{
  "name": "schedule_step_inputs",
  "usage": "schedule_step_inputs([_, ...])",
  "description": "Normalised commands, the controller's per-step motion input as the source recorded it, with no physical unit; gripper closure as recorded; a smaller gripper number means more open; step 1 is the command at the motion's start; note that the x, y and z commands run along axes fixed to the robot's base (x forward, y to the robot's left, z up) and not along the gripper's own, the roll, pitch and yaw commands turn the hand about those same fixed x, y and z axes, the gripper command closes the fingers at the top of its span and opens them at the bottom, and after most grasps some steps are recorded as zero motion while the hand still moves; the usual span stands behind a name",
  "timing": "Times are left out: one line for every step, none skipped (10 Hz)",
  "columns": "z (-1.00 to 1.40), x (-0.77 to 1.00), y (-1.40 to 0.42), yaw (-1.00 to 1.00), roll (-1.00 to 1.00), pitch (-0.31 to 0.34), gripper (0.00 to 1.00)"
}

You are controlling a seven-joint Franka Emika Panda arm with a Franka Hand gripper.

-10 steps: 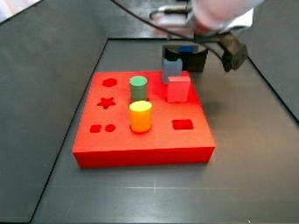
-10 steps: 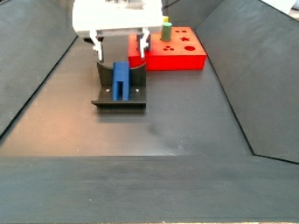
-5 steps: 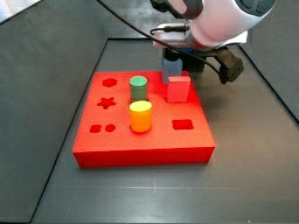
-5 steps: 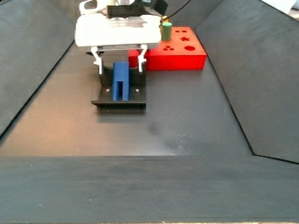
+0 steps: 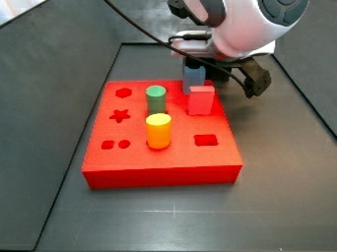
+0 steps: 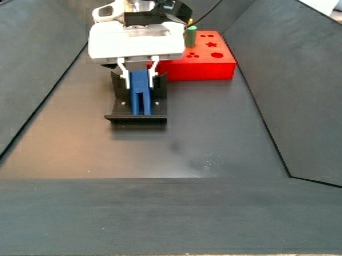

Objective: Pick up the square-circle object. Move up. Rotate the square-circle object. Place the square-circle object on the fixture. Regrasp the square-circle object. Move to above the board. Insert the square-circle object.
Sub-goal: Move to above the board.

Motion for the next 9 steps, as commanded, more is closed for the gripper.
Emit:
schedule_step_inputs([1.00, 0.08, 0.08, -0.28, -0.07, -0.061, 1.00])
schedule_step_inputs([1.00, 0.08, 0.08, -0.28, -0.07, -0.060, 1.00])
schedule_step_inputs([1.00, 0.07, 0.08, -0.26, -0.08, -0.017, 1.00])
schedule_step_inputs([1.00, 0.06, 0.08, -0.23, -0.08, 0.015, 1.00])
schedule_step_inputs([1.00, 0.05, 0.08, -0.18, -0.07, 0.056, 1.00])
schedule_step_inputs([1.00, 0.05, 0.08, -0.14, -0.07, 0.090, 1.00])
schedule_step_inputs([1.00, 0.05, 0.08, -0.11, -0.06, 0.110, 1.00])
schedule_step_inputs([1.00, 0.04, 0.07, -0.05, -0.06, 0.156, 1.00])
schedule_step_inputs([1.00, 0.04, 0.07, -0.03, -0.06, 0.170, 1.00])
